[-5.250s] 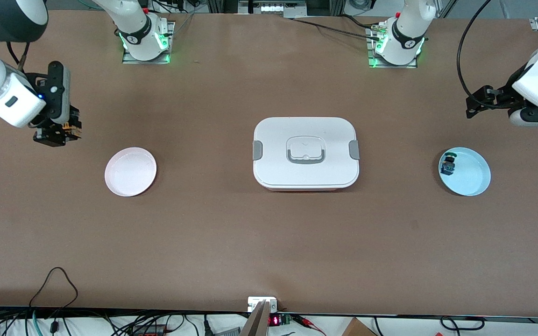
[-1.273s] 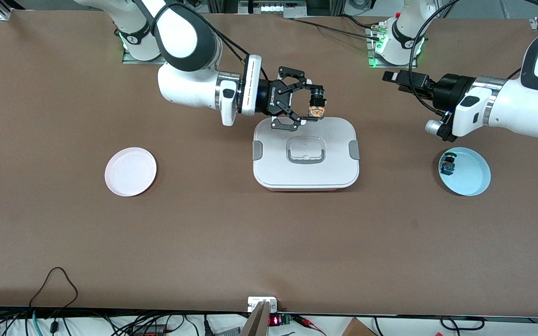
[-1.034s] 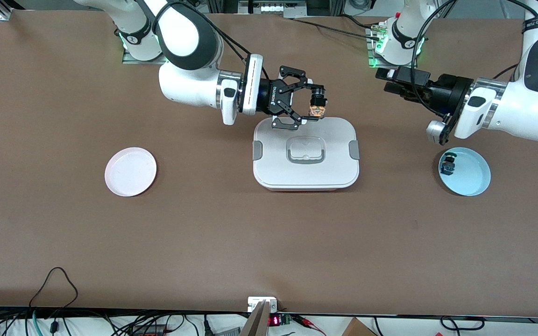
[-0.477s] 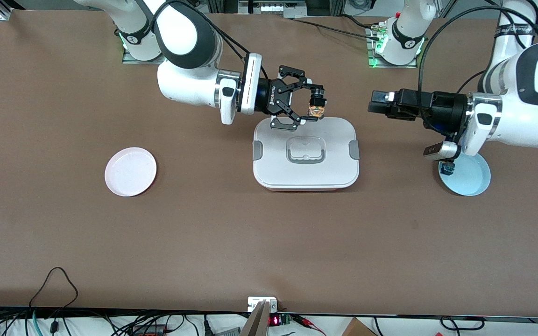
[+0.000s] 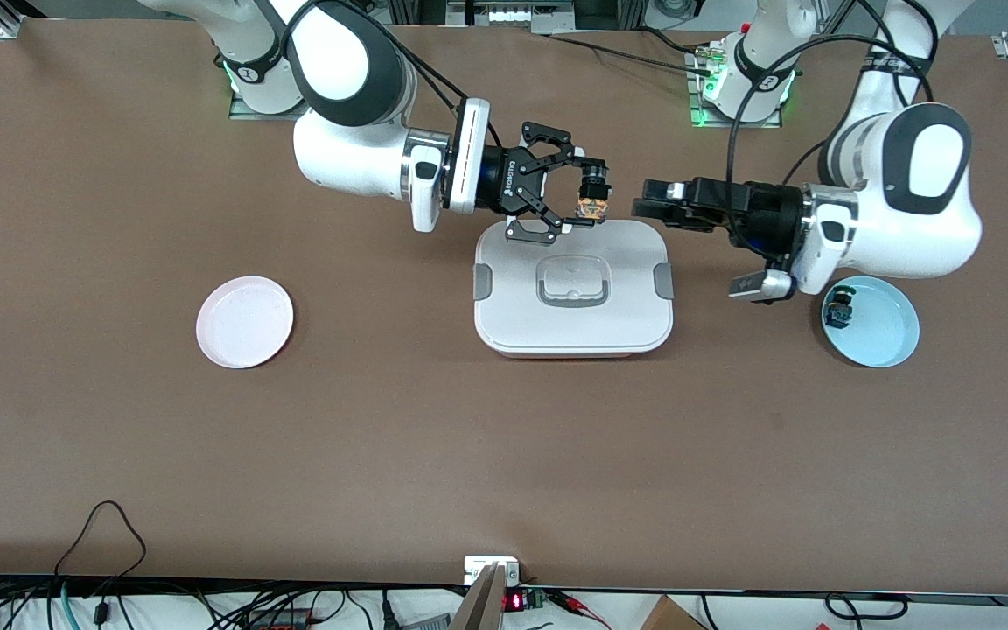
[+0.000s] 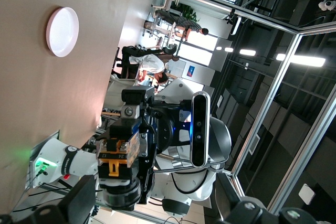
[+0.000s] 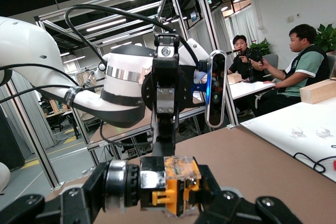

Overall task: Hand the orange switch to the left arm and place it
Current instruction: 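Hold the switch above the box while the left gripper reaches toward it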

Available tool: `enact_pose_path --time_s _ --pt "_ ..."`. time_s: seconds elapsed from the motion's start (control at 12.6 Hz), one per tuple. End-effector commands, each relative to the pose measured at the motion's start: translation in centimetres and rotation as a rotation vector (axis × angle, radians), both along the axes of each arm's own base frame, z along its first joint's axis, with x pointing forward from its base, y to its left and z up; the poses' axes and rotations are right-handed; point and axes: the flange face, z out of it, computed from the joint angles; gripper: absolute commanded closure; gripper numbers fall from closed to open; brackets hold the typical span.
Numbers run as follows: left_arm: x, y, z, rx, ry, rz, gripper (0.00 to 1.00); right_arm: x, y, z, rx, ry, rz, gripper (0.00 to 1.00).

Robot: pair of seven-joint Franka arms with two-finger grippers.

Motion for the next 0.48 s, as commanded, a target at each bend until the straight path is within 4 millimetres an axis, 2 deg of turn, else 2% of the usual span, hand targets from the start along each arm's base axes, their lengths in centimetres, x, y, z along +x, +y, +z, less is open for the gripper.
enact_pose_path --time_s 0.0,0.32,0.4 --pt "-0.7 -1.4 -1.2 -0.017 -0.033 0.024 0.00 -0.3 0.1 0.8 0.005 0.004 -0.026 1.00" --pt "-1.7 -4.1 -2.0 -0.006 -0.030 0.004 0.00 -0.4 0.1 0.6 0.002 0.006 -0.026 1.00" --pt "-1.6 -4.1 -2.1 -0.007 -0.028 0.005 0.05 -0.4 0.1 0.6 0.002 0.006 -0.026 1.00"
